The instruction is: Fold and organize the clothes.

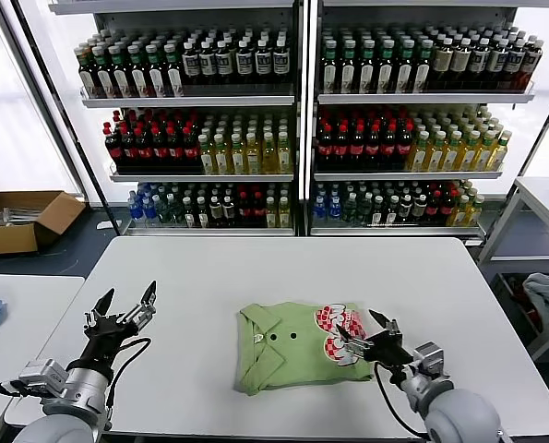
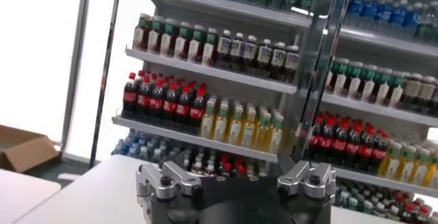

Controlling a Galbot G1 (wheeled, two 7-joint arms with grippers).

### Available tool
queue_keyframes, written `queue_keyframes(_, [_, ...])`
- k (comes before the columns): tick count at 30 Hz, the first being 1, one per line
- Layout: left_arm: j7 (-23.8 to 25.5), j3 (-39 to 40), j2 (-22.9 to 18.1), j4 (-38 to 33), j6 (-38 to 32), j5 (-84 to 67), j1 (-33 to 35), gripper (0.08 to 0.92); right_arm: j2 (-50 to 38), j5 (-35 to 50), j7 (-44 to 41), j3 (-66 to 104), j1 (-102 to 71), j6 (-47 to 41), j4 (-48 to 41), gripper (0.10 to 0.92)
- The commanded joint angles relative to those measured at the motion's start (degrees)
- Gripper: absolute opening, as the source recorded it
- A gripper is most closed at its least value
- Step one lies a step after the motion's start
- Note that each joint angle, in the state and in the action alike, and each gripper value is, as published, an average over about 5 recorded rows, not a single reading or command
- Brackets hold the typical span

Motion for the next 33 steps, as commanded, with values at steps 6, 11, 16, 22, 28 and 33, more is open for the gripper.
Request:
queue_keyframes(6, [2.08, 1.74, -1.92, 0.95, -2.07, 5.08, 3.29, 0.823, 7.92, -0.41, 2.86, -7.5, 2.71, 0.15, -10.69, 0.822])
queue_keyframes(11, [1.77, 2.47, -2.5, 1.03, -2.04, 4.76, 3.07, 0.823, 6.49, 1.7, 2.56, -6.6, 0.76, -1.44, -7.98, 0.823])
queue_keyframes(16, [1.49, 2.28, -2.33, 0.64, -1.94, 3.79, 3.16, 0.823, 6.64, 1.76, 3.81, -5.21, 1.33, 1.81, -0.69, 0.823])
queue_keyframes(22, [1.34, 2.59, -2.17, 0.03, -1.81, 3.65, 2.95, 0.823, 8.58, -1.35, 4.52, -8.74, 5.84, 3.17, 2.4, 0.823])
queue_keyframes(28, [1.35, 2.78, -2.3, -0.03, -1.83, 3.71, 3.16, 0.823, 12.61, -7.35, 6.02, -16.53, 9.86, -2.03, -5.56, 0.823])
queue_keyframes(33, [1.41, 2.51, -2.4, 0.03, -1.92, 3.69, 3.39, 0.823, 14.53, -10.94, 7.07, -20.55, 11.84, -6.75, -12.99, 0.823])
